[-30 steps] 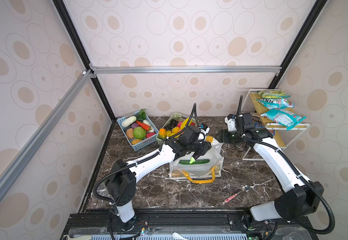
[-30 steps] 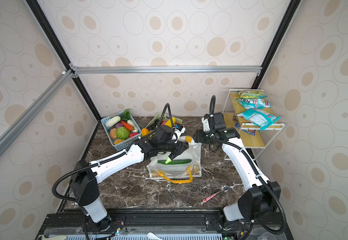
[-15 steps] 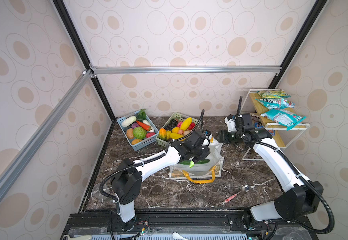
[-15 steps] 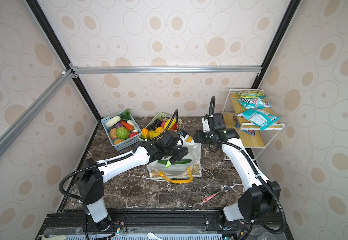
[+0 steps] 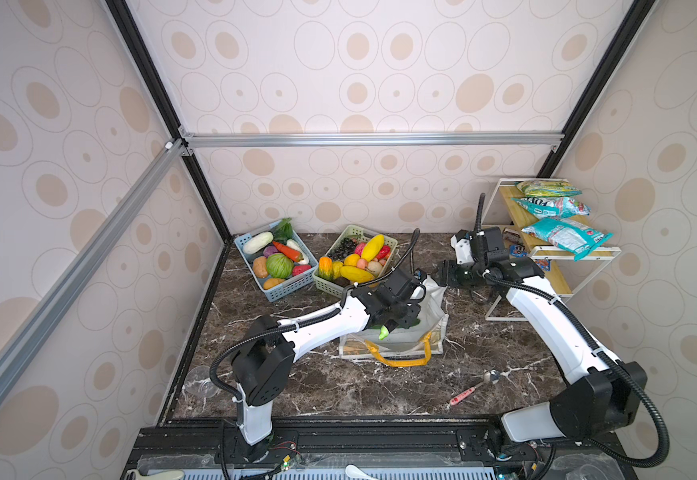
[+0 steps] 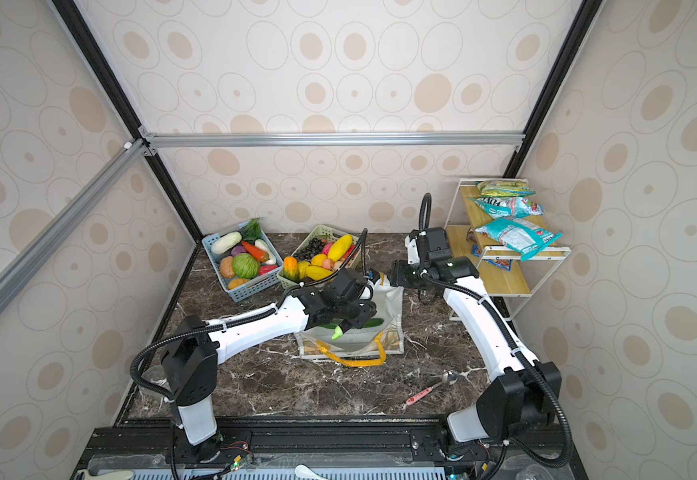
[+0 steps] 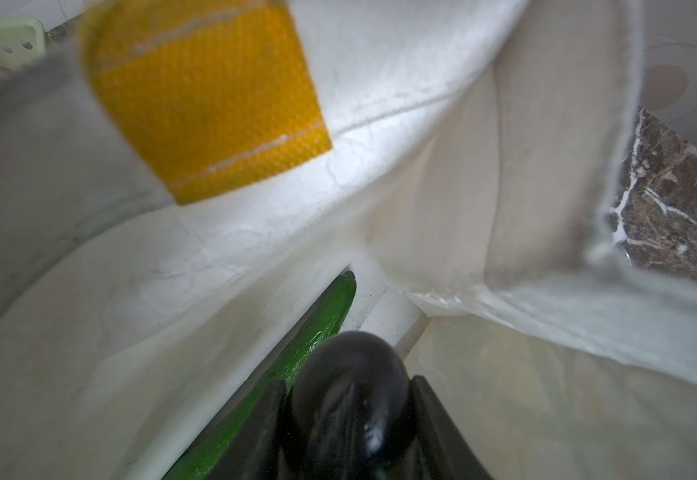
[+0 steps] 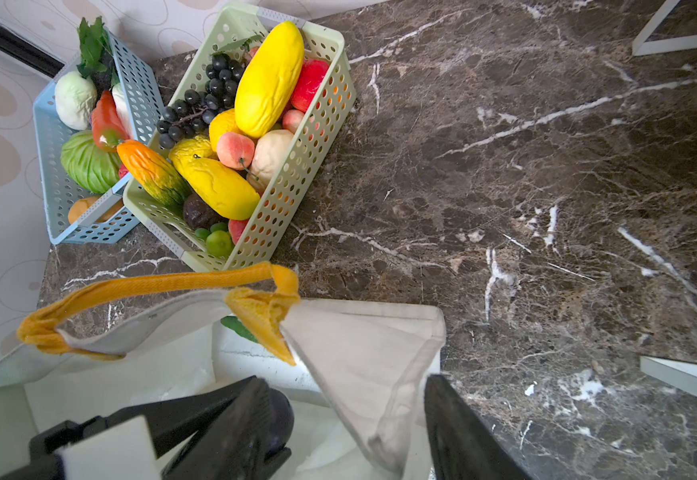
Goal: Place the food into the grocery bag and tie it
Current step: 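Lower the eggplant with the left gripper into the white tote opening, then open the left gripper to release the eggplant inside the tote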
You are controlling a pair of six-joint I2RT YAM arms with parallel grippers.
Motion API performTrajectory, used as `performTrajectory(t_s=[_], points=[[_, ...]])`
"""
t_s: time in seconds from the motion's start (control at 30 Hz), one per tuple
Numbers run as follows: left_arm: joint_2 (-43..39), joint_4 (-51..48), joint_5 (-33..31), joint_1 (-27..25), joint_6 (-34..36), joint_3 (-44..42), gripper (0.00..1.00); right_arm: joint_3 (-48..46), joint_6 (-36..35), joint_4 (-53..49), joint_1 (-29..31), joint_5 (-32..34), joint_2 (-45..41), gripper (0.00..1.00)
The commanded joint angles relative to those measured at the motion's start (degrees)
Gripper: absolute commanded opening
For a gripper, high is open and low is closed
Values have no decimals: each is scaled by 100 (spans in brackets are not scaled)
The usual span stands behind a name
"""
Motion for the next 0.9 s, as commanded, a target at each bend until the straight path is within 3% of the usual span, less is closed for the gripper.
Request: performTrajectory(t_s=[0.0,0.33,0.6,0.87], points=[[57,-55,-141,-72,178,47,43,-2,-77,-139,-63,235,-150,62],[140,123,-295,-80,128,-237,46,-83,-186,-234,-443,279,-300,63],[170,243,-397,-80,63,-360,60,-159,-186,-217,-506,244,-318,63],[8,124,-499,-80,-74,-108,67,-187,-187,-208,-513,209,-336,63]])
